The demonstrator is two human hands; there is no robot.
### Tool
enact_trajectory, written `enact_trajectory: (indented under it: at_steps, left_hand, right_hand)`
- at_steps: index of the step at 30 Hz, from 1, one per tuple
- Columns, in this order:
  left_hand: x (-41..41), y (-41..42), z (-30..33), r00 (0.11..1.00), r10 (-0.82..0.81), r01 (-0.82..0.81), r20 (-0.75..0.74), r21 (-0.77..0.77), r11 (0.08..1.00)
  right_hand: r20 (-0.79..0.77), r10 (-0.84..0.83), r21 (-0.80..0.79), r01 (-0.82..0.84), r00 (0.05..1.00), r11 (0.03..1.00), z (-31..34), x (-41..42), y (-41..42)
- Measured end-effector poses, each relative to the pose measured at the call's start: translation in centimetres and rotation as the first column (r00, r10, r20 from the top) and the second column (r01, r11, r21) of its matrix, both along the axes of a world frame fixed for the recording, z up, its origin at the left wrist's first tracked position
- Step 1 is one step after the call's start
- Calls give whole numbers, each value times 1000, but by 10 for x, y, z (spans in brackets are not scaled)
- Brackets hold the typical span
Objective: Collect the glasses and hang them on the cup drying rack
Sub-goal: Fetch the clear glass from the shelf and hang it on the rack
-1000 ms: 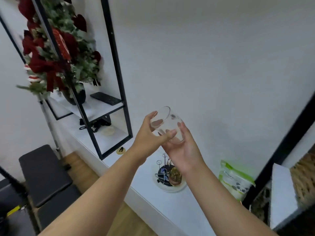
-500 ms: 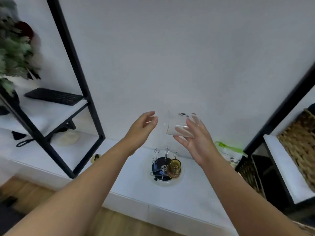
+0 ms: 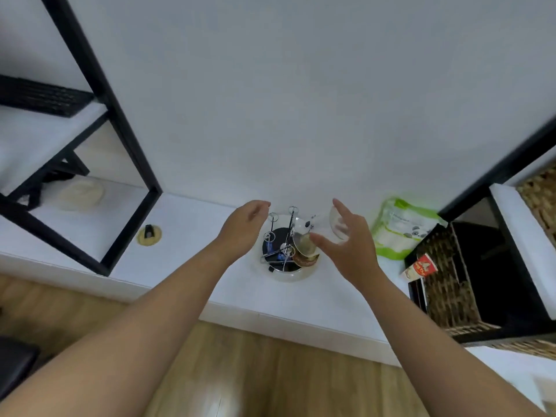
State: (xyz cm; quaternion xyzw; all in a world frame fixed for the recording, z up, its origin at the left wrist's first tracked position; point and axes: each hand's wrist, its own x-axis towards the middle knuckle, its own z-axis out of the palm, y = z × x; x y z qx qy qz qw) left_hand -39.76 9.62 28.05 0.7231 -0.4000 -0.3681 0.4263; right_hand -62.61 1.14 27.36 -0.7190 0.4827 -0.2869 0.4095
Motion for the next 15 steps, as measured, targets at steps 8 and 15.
enact_trajectory:
  at_steps: [8,15]
  left_hand:
    - [-20,-19,-107,999,7,-4,-50,74,997]
    - [-38,-29,-174,967,100,-76,-235,109,991]
  right_hand:
    - [-164,95,-174,-123,982,977,-102,19,-10]
    - [-260,106,-252,-174,960,952,-165,24,-23]
